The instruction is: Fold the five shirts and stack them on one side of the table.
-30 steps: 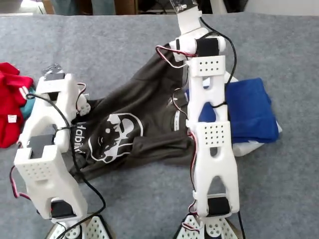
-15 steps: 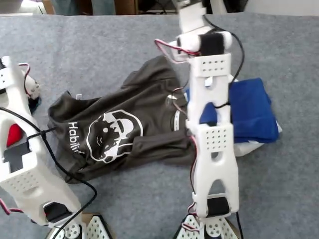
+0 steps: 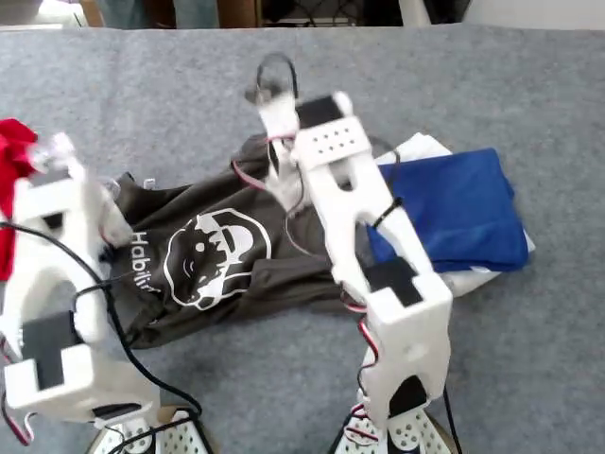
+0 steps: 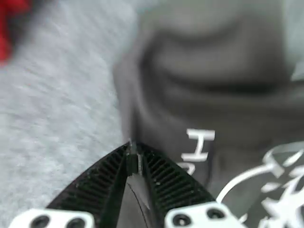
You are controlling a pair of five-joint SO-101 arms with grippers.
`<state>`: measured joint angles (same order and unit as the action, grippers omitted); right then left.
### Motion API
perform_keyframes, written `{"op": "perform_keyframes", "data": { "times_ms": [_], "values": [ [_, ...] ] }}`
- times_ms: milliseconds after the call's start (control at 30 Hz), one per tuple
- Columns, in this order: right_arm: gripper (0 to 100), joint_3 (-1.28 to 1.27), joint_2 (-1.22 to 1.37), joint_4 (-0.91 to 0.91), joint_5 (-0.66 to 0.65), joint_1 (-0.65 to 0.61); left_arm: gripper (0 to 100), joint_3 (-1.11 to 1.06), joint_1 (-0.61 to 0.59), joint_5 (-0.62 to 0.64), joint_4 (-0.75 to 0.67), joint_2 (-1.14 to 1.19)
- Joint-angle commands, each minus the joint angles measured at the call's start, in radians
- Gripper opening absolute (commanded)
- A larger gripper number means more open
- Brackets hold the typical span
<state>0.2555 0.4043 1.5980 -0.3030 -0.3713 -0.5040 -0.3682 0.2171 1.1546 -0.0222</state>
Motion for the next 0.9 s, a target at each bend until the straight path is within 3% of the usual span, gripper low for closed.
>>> {"op": "perform_keyframes", "data": {
  "times_ms": [0,133,233,567,700,867],
  "values": [
    [2.1,-0.292,-0.13,-0.061,-0.078,0.012,3,-0.113,0.074,-0.086,-0.029,-0.049],
    [2.1,-0.506,-0.199,-0.064,-0.178,0.006,3,-0.062,0.11,-0.196,0.144,0.06],
    [2.1,-0.627,-0.243,-0.055,-0.229,0.008,3,0.012,0.065,-0.249,0.226,0.155],
    [2.1,-0.84,-0.552,0.109,-0.434,0.014,3,-0.024,-0.031,-0.537,0.331,0.075],
    [2.1,-0.711,-0.628,-0.051,-0.422,0.008,3,-0.108,-0.061,-0.614,0.331,-0.103],
    [2.1,-0.67,-0.506,-0.419,-0.247,0.008,3,-0.143,-0.059,-0.575,0.327,-0.341]
  ]
}}
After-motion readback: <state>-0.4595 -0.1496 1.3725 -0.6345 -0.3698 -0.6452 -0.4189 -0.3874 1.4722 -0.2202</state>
